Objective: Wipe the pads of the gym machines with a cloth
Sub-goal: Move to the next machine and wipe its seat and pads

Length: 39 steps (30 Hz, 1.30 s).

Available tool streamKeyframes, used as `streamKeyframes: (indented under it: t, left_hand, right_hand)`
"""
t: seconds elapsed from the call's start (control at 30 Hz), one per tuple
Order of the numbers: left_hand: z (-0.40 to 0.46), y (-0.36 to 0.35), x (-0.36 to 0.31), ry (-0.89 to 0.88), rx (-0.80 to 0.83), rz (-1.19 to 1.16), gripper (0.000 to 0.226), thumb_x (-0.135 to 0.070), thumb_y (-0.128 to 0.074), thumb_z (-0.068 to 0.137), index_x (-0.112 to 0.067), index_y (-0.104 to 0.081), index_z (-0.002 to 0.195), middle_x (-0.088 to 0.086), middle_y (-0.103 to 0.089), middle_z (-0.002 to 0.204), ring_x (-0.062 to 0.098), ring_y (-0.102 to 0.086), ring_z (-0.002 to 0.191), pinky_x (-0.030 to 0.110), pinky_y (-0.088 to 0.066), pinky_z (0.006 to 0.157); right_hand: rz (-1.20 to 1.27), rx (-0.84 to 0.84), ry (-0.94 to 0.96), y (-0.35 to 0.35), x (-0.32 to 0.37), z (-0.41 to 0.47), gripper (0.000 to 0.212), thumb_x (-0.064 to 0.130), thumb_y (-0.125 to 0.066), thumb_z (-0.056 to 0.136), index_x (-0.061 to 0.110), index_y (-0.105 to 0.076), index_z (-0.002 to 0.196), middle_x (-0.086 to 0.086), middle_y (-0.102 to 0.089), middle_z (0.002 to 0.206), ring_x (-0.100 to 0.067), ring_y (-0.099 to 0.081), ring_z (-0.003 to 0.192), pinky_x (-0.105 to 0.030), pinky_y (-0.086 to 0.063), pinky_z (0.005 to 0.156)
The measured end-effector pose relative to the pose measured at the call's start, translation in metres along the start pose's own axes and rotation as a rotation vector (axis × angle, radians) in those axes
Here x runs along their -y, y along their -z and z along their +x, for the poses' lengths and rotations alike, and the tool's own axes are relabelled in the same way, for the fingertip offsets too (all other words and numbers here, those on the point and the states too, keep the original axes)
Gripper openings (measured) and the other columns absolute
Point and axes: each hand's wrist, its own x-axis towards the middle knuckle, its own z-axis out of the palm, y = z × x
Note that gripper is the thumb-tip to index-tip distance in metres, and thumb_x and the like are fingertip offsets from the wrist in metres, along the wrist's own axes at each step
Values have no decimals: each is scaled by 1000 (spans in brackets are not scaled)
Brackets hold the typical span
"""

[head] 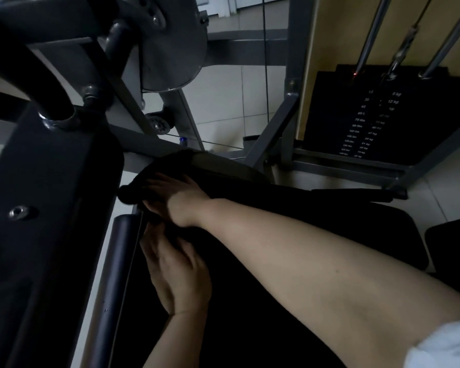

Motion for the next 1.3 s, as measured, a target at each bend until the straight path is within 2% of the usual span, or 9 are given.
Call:
streamKeyframes:
  t: [0.13, 0.3, 0.5, 0.63, 0.83, 1.1, 1.17, 1.23, 1.3]
  left_hand:
    - [2, 8, 6, -35, -150, -116, 29, -5, -44, 87, 0, -46, 116, 24, -43, 116, 27, -44, 109, 20, -34, 99]
    - [4, 15, -5, 2, -222, -172, 46, -18, -37, 86, 15, -48, 117, 32, -46, 114, 26, -41, 109, 8, -27, 98]
    - [16, 21, -1, 111, -306, -280, 51, -25, -39, 85, 4, -48, 127, 19, -45, 128, 26, -44, 121, 49, -37, 104]
    - [17, 28, -6, 101, -290, -304, 50, -32, -37, 89, -3, -52, 126, -1, -45, 127, 18, -44, 122, 49, -34, 107]
    - [4, 33, 1, 35, -156, -237, 56, -37, -33, 93, 3, -52, 127, 21, -52, 131, 37, -47, 124, 58, -35, 102]
    - [8, 38, -8, 99, -156, -390, 61, -43, -31, 91, -7, -46, 137, 5, -48, 141, 11, -43, 131, 38, -34, 111]
    - [14, 35, -17, 84, -189, -400, 61, -42, -31, 90, -5, -47, 137, -1, -50, 136, -6, -43, 124, 17, -34, 105]
    - [22, 30, -29, 85, -176, -387, 57, -37, -33, 92, -5, -47, 136, -6, -49, 131, -15, -41, 117, 5, -30, 98]
    - [32, 18, -37, 151, -68, -222, 52, -31, -32, 95, -9, -42, 141, 0, -45, 142, 1, -37, 130, 13, -24, 106]
  right_hand:
    - [-150, 15, 28, 0, 8, 13, 38, 38, -35, 100, 25, -50, 132, 6, -41, 144, -11, -19, 141, -40, -15, 112]
    - [-228, 106, 139, -3, 19, -3, 37, 36, -35, 101, 25, -48, 134, 9, -41, 145, -10, -19, 141, -38, -16, 112]
    - [-235, 187, 231, -11, 29, -29, 44, 35, -34, 102, 25, -34, 145, 9, -27, 155, -7, -8, 145, -33, -4, 116]
    - [-319, 216, 269, -21, 36, -38, 49, 34, -35, 102, 23, -25, 149, 6, -18, 158, -7, -2, 145, -29, 5, 113]
    - [-217, 208, 292, -21, 32, -43, 51, 29, -42, 99, 19, -29, 148, 3, -20, 158, -9, -8, 146, -27, 2, 114]
    - [-258, 76, 55, -21, 15, -31, 60, 32, -37, 99, 23, -11, 152, 10, 4, 160, -6, 9, 145, -29, 9, 114]
    - [-59, 117, 84, -22, 16, -43, 57, 29, -39, 100, 20, -17, 152, 5, -7, 160, -10, -1, 146, -29, 3, 116]
    - [513, 85, -21, -16, 15, -57, 54, 19, -54, 92, 13, -39, 144, -8, -38, 150, -20, -32, 140, -33, -17, 117]
    - [932, -181, -121, -11, 9, -74, 49, 12, -55, 77, 13, -58, 125, -7, -62, 124, -19, -57, 118, -36, -39, 107]
